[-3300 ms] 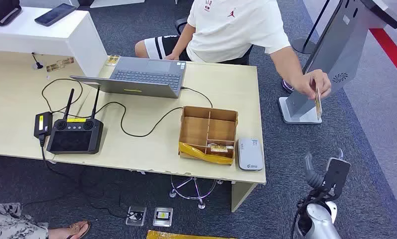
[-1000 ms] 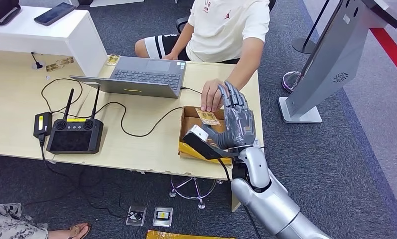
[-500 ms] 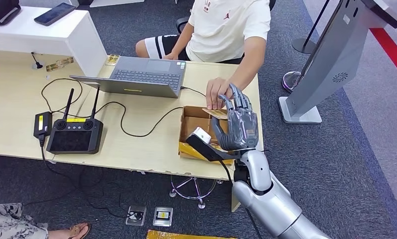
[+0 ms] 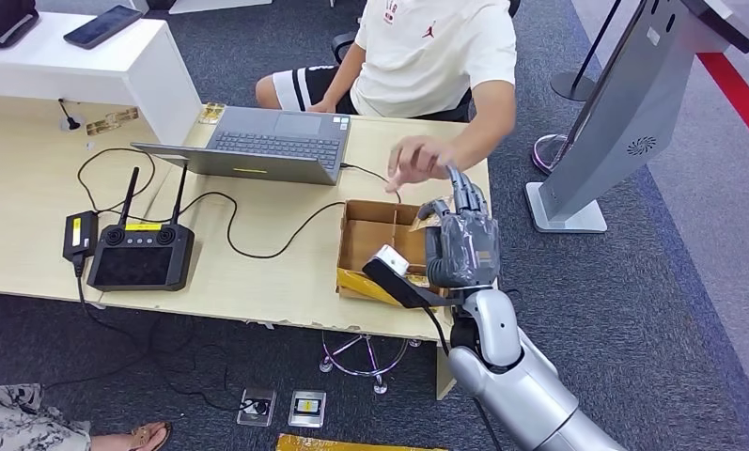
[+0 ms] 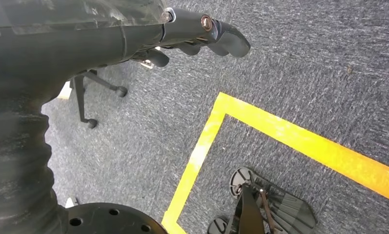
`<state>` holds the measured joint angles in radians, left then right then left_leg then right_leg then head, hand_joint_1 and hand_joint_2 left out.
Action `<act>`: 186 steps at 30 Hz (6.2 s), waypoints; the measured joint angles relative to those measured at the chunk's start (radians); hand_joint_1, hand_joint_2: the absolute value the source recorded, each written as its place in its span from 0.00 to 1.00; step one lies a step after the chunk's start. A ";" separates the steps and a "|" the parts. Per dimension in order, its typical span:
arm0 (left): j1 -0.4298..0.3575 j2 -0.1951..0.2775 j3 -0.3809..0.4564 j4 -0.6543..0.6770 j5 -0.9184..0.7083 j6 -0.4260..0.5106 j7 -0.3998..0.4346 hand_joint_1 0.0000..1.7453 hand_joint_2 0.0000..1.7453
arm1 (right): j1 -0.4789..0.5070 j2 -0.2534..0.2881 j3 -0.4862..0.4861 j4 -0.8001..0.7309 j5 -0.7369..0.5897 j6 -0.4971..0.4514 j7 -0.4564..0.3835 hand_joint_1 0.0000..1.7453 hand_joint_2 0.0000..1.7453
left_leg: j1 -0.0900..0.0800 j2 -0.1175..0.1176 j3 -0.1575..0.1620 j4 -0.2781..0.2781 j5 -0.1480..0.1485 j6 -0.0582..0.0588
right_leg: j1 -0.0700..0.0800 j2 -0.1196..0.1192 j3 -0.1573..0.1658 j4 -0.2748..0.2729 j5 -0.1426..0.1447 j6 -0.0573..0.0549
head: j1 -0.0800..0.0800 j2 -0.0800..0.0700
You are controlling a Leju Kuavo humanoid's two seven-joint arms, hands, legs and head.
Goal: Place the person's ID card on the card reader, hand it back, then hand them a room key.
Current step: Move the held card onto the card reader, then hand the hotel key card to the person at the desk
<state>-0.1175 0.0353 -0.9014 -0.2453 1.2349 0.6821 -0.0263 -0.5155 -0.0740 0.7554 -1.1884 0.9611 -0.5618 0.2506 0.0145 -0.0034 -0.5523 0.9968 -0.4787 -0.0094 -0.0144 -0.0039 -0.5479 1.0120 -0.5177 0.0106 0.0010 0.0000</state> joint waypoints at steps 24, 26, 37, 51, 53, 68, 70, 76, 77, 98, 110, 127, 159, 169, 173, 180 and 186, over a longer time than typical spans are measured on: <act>-0.002 0.005 0.000 0.020 0.017 0.002 -0.029 0.00 1.00 | 0.104 -0.063 -0.172 0.062 -0.192 -0.128 -0.082 1.00 1.00 | 0.000 0.000 0.000 0.000 0.000 0.000 | 0.000 0.000 0.000 0.000 0.000 0.000 | 0.000 0.000; -0.002 0.005 0.000 0.023 0.014 0.002 -0.032 0.00 1.00 | 0.117 -0.063 -0.195 0.077 -0.204 -0.128 -0.100 1.00 1.00 | 0.000 0.000 0.000 0.000 0.000 0.000 | 0.000 0.000 0.000 0.000 0.000 0.000 | 0.000 0.000; -0.007 0.000 0.004 0.035 0.012 0.002 -0.047 0.00 1.00 | 0.134 -0.051 -0.219 0.216 -0.283 -0.127 -0.162 1.00 1.00 | 0.000 0.000 -0.001 0.000 0.000 0.000 | 0.000 0.000 0.000 0.000 0.000 0.000 | 0.000 0.000; -0.012 -0.012 0.004 0.058 0.000 0.002 -0.046 0.00 1.00 | 0.129 -0.009 -0.216 0.395 -0.327 -0.122 -0.170 1.00 1.00 | 0.000 0.000 -0.001 0.000 0.000 0.000 | 0.000 -0.001 0.000 0.000 0.000 0.000 | 0.000 0.000; -0.012 -0.013 0.004 0.058 -0.004 0.002 -0.047 0.00 1.00 | 0.125 -0.007 -0.216 0.413 -0.334 -0.126 -0.171 1.00 1.00 | 0.000 0.000 0.000 0.000 0.000 0.000 | 0.000 -0.001 0.000 0.000 0.000 0.000 | 0.000 0.000; -0.008 -0.011 0.004 0.057 -0.014 0.002 -0.066 0.00 1.00 | 0.165 -0.002 -0.313 0.386 -0.244 -0.130 -0.300 1.00 1.00 | 0.000 -0.001 0.002 0.000 0.000 0.000 | 0.000 -0.001 0.003 0.000 0.000 0.000 | 0.000 0.000; -0.006 -0.011 0.004 0.057 -0.011 0.002 -0.069 0.00 1.00 | 0.191 0.003 -0.362 0.316 -0.243 -0.131 -0.335 1.00 1.00 | 0.000 -0.001 0.001 0.000 0.000 0.000 | 0.000 -0.001 0.003 0.000 0.000 0.000 | 0.000 0.000; -0.002 -0.010 0.004 0.057 -0.008 0.002 -0.069 0.00 1.00 | 0.255 0.020 -0.461 -0.046 -0.258 -0.131 -0.394 1.00 1.00 | 0.000 -0.001 0.001 0.000 0.000 0.000 | 0.000 -0.001 0.002 0.000 0.000 0.000 | 0.000 0.000; -0.001 -0.010 0.004 0.057 -0.008 0.002 -0.069 0.00 1.00 | 0.257 0.022 -0.467 -0.115 -0.254 -0.131 -0.396 1.00 1.00 | 0.000 0.000 0.001 0.000 0.000 0.000 | 0.000 -0.001 0.002 0.000 0.000 0.000 | 0.000 0.000; -0.010 -0.004 0.002 0.057 -0.061 -0.034 -0.048 0.00 1.00 | -0.201 0.065 -0.135 -0.055 -0.150 0.085 -0.108 1.00 1.00 | 0.001 -0.003 -0.002 0.000 0.002 0.000 | 0.001 -0.004 0.002 0.001 0.001 -0.001 | 0.000 0.000; -0.009 -0.004 0.003 0.057 -0.013 -0.003 -0.022 0.00 1.00 | -0.347 0.139 -0.003 0.474 0.052 0.138 0.058 0.99 1.00 | 0.001 -0.008 -0.003 0.000 0.003 0.000 | 0.001 -0.009 0.001 0.000 0.001 -0.001 | 0.000 0.000; -0.009 -0.007 0.005 0.058 -0.011 0.002 0.010 0.00 1.00 | -0.333 0.149 -0.023 0.560 -0.048 -0.116 -0.110 0.00 1.00 | 0.001 -0.005 -0.002 0.000 0.003 0.001 | 0.001 -0.006 0.000 0.000 0.001 -0.001 | 0.000 0.000; -0.005 -0.010 0.036 0.058 -0.083 0.002 0.004 0.00 1.00 | 0.102 -0.155 -0.107 -0.620 -0.217 -0.019 -0.145 0.00 1.00 | 0.001 0.000 0.000 0.000 0.002 0.000 | 0.001 -0.001 -0.001 0.000 0.001 -0.001 | 0.000 0.000; -0.005 -0.010 0.036 0.058 -0.083 0.002 0.004 0.00 1.00 | 0.106 -0.168 -0.106 -0.657 -0.218 -0.018 -0.145 0.00 1.00 | 0.001 0.000 0.000 0.000 0.002 0.000 | 0.001 -0.001 -0.001 0.000 0.001 -0.001 | 0.000 0.000; -0.005 -0.010 0.036 0.058 -0.083 0.002 0.004 0.00 1.00 | 0.107 -0.171 -0.106 -0.662 -0.218 -0.018 -0.144 0.00 1.00 | 0.001 0.000 0.000 0.000 0.002 0.000 | 0.001 -0.001 -0.001 0.000 0.001 -0.001 | 0.000 0.000; -0.025 -0.014 0.045 0.074 -0.132 0.002 -0.041 0.00 1.00 | 0.187 -0.099 -0.014 -0.444 -0.028 0.284 -0.152 0.00 1.00 | 0.003 -0.004 -0.003 -0.001 0.001 -0.002 | 0.004 -0.005 0.001 0.000 0.000 -0.003 | 0.000 0.000; -0.027 -0.015 0.067 0.081 -0.173 0.002 -0.050 0.00 1.00 | 0.216 -0.024 0.061 -0.158 -0.023 0.193 -0.138 0.00 1.00 | 0.004 -0.009 -0.004 -0.001 0.002 -0.003 | 0.004 -0.010 0.000 0.000 -0.001 -0.004 | 0.000 0.000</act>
<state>-0.1447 0.0201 -0.8340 -0.1643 1.0620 0.6844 -0.0765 -0.2996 -0.0976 0.8164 -1.3462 0.9380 -0.3692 0.1130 0.0183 -0.0124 -0.5563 0.9963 -0.4765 -0.0128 -0.0102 -0.0137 -0.5483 1.0124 -0.5186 0.0068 0.0012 0.0000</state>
